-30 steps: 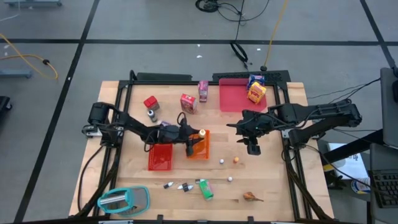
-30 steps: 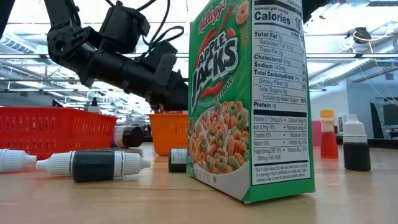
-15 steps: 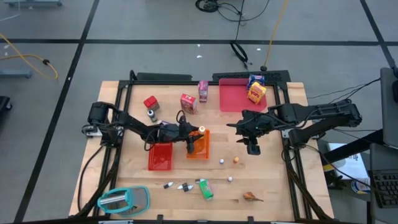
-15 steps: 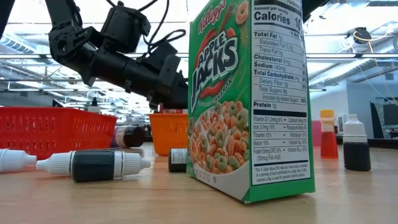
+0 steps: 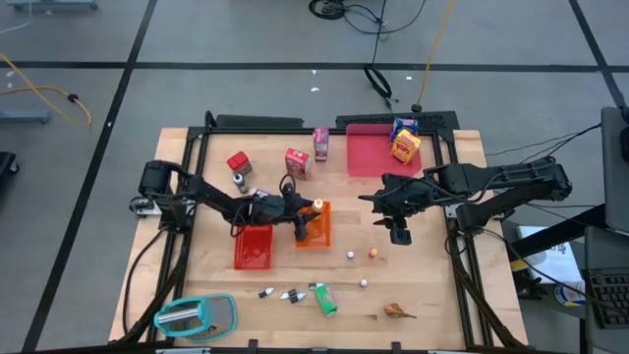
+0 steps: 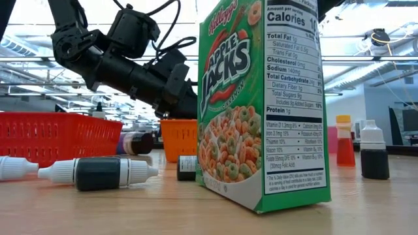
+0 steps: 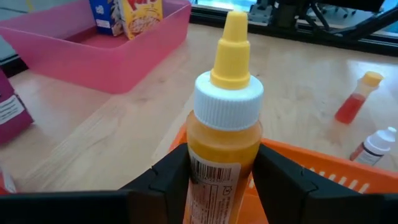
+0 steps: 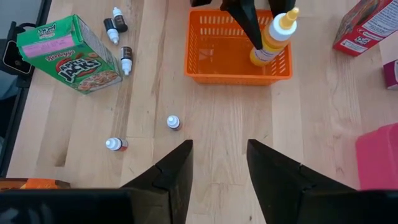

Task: Pick & Place Kitchen Items
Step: Put the large yellow food coloring bottle into the orange bin, then put the black seasoning bottle into the red bin

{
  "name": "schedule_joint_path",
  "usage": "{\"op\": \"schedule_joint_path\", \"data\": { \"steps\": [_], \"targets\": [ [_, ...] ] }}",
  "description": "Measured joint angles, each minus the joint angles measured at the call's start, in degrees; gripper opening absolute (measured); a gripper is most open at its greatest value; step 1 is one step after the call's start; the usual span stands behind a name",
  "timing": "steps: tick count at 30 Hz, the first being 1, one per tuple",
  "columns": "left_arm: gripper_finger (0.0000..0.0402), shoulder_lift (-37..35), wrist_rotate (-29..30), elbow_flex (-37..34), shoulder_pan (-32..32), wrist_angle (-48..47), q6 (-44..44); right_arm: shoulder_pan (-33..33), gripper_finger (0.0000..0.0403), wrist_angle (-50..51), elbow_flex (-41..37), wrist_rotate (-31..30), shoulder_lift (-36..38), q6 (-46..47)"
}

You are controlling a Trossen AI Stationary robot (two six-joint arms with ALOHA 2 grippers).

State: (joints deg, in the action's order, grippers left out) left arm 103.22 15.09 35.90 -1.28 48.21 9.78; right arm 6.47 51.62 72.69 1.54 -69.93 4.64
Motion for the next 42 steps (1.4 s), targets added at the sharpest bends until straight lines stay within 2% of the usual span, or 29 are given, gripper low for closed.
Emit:
{"op": "schedule_joint_path", "data": {
  "steps": [9, 20, 24, 30, 37, 42],
  "targets": [
    [0.0202, 0.0, 1.5, 0.0, 0.1, 0.1, 0.0, 0.0, 0.0141, -0.1, 0.0, 0.0, 0.0, 0.0],
    [0.0203, -0.4, 1.5, 0.1, 0.0, 2.9, -3.5, 0.0, 0.0141, -0.1, 0.0, 0.0, 0.0, 0.0],
    [0.0203, -3.5, 1.5, 0.1, 0.0, -0.1, -4.8, 0.0, 0.0141, -0.1, 0.0, 0.0, 0.0, 0.0],
    [0.0203, -13.8, 1.5, 0.1, 0.0, -13.0, -6.1, 0.0, 0.0141, -0.2, 0.0, 0.0, 0.0, 0.0],
    [0.0202, -29.1, 1.5, 0.1, 0.1, -38.9, -8.2, 0.0, 0.0141, -0.2, 0.0, 0.0, 0.0, 0.0],
    [0.0202, -38.1, 1.5, 0.1, 1.2, -55.6, -5.8, 0.0, 0.0141, -0.7, 0.0, 0.0, 0.0, -1.0]
  ]
}}
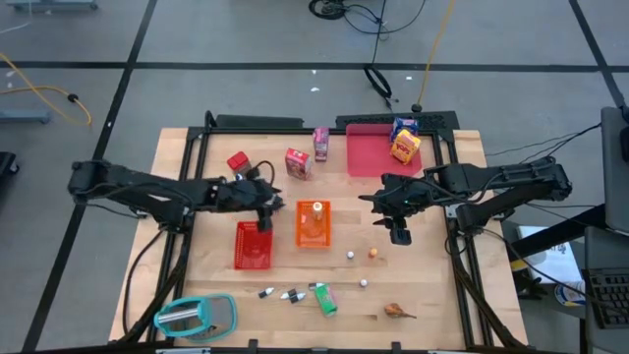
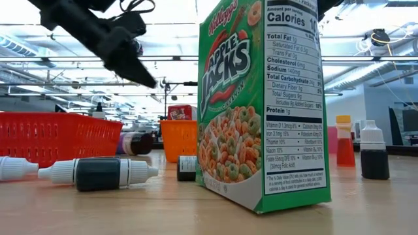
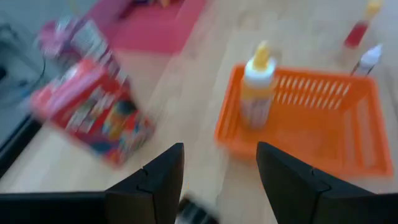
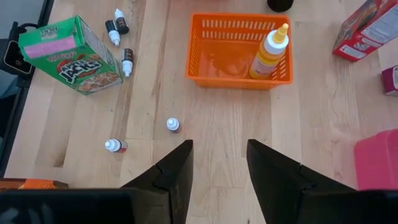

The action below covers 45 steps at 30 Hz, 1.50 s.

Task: Pick & Place Kitchen Items
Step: Put the black seasoning bottle into the red bin

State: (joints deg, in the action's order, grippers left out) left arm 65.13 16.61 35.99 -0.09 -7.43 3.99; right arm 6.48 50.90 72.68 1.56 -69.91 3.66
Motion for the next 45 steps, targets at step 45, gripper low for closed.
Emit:
{"op": "schedule_joint_path", "data": {
  "steps": [45],
  "targets": [
    [0.0202, 14.1, 2.5, 14.4, 7.1, -35.5, -15.1, 0.0, 0.0141, -1.8, 0.0, 0.0, 0.0, -0.1]
  ]
}}
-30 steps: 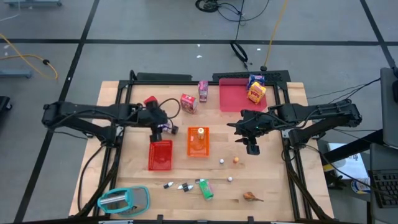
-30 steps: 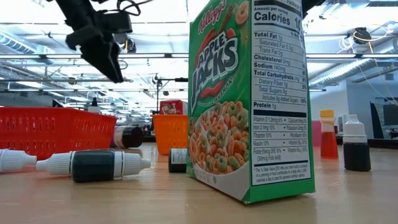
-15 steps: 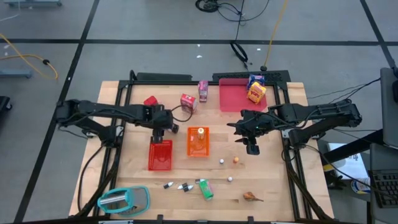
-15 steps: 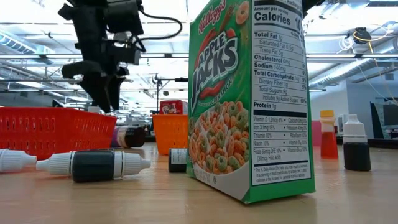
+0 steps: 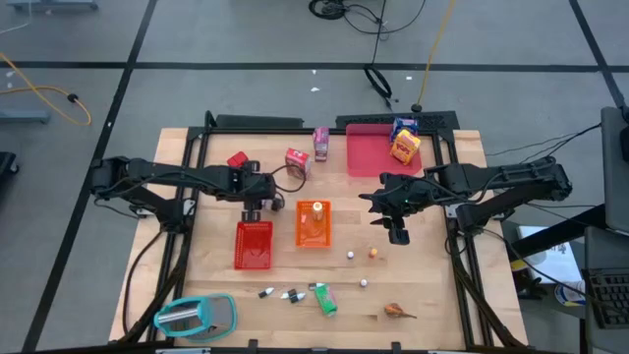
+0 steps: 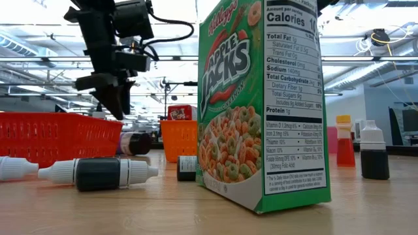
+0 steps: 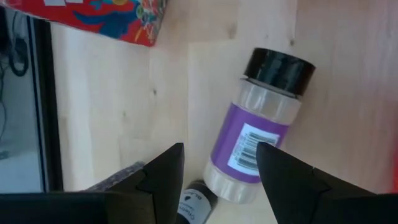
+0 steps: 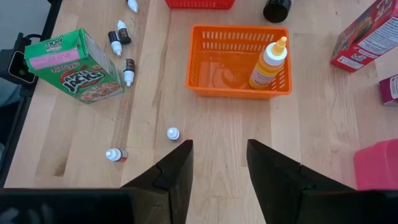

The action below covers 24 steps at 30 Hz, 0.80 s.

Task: Pick & Place Kitchen Items
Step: Put the black seasoning bottle into the red bin

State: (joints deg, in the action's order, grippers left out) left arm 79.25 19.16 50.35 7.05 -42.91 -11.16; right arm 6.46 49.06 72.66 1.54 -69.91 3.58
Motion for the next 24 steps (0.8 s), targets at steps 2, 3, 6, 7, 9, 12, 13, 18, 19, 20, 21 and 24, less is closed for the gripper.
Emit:
{"op": "schedule_joint_path", "data": {
  "steps": [2, 3, 6, 7, 9, 12, 13, 18, 19, 20, 21, 24],
  "targets": [
    [0.0202, 0.0, 0.4, 0.0, 0.0, 0.3, -0.6, 0.0, 0.0141, 0.0, 0.0, 0.0, 0.0, 0.0],
    [0.0202, 0.0, 0.4, 0.0, 0.0, 0.2, -0.7, 0.0, 0.0141, 0.0, 0.0, 0.0, 0.0, 0.0],
    [0.0202, 0.0, 0.4, 0.0, -0.3, 0.3, 0.4, 0.0, 0.0141, 0.0, 0.0, 0.0, 0.0, 0.0],
    [0.0202, 0.0, 0.4, 0.0, -0.3, 0.3, 0.6, 0.0, 0.0141, 0.0, 0.0, 0.0, 0.0, 0.0],
    [0.0202, 0.0, 0.3, 0.0, -0.3, 0.3, 0.3, 0.0, 0.0141, 0.0, 0.0, 0.0, 0.0, 0.0],
    [0.0203, 0.0, -1.0, 0.0, 0.0, 0.4, 0.4, 0.0, 0.0141, 0.0, 0.0, 0.0, 0.0, 0.0],
    [0.0203, 0.0, -1.7, 0.0, 0.1, 0.4, 0.4, 0.0, 0.0141, -0.1, 0.0, 0.0, 0.0, 0.0],
    [0.0216, 0.0, -2.0, 0.0, 0.1, 0.8, -1.6, 0.0, 0.0141, -1.1, 0.0, 0.0, 0.0, -0.2],
    [0.0223, 0.0, -2.2, 0.0, 0.1, 1.2, -1.8, 0.0, 0.0141, -1.1, 0.0, 0.0, 0.0, -0.2],
    [0.0231, 0.0, -2.3, 0.0, 0.1, 1.6, -1.8, 0.0, 0.0141, -1.1, 0.0, 0.0, 0.0, -0.2],
    [0.0238, 0.0, -2.4, 0.0, 0.1, 1.9, -1.9, 0.0, 0.0141, -1.1, 0.0, 0.0, 0.0, -0.2],
    [0.026, 0.0, -3.0, 0.0, 0.1, 2.4, -4.0, 0.0, 0.0141, -1.1, 0.0, 0.0, 0.0, -0.2]
  ]
}}
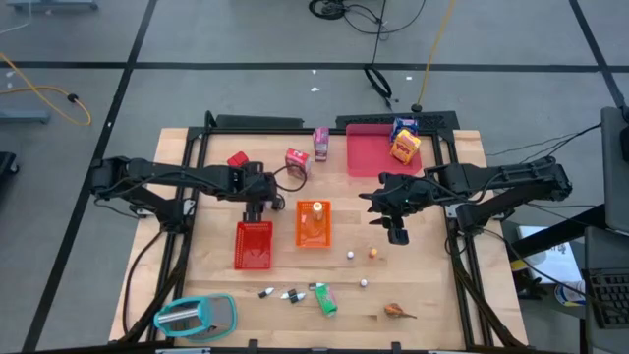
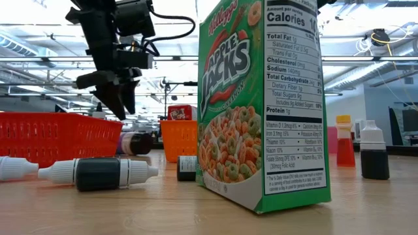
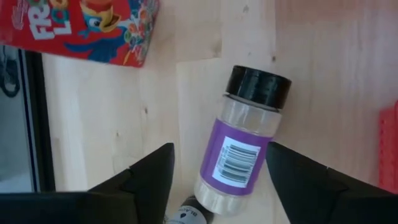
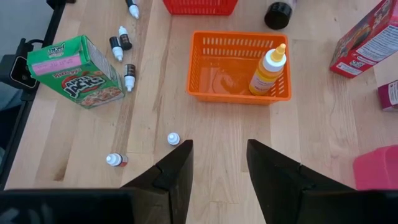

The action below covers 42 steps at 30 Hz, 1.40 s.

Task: Pick & Place Kitchen Items
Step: Put the black seasoning bottle into the red bin

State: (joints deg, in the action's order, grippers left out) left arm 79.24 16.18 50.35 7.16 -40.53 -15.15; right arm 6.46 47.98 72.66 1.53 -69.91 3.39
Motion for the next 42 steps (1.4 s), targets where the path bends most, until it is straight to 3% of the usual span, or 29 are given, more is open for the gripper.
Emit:
{"op": "schedule_joint_path", "data": {
  "steps": [5, 16, 31, 34, 40, 42],
  "targets": [
    [0.0275, 0.8, -1.4, 0.0, 0.0, 0.2, -1.3, 0.0, 0.0141, 0.0, 0.0, 0.0, 0.0, 0.0],
    [0.0243, 6.1, -3.6, 0.0, 2.0, 0.4, -4.7, 0.0, 0.0141, 0.0, 0.0, 0.0, 0.0, 0.0],
    [0.024, 12.0, -11.7, 0.0, 6.5, 5.1, -10.1, 0.0, 0.0141, 0.0, 0.0, 0.0, 0.0, 0.1],
    [0.022, 11.9, -11.7, 0.0, 6.5, 4.9, -8.7, 0.0, 0.0141, 0.1, 0.0, 0.0, 0.0, 0.1],
    [0.0134, 10.6, -13.6, 0.0, 6.4, 4.6, -5.9, 0.0, 0.0141, 0.1, 0.0, 0.0, 0.0, 0.2],
    [0.0122, 9.7, -13.6, 0.0, 6.4, 4.6, -4.1, 0.0, 0.0141, 0.1, -0.1, 0.0, 0.0, 0.2]
  ]
}}
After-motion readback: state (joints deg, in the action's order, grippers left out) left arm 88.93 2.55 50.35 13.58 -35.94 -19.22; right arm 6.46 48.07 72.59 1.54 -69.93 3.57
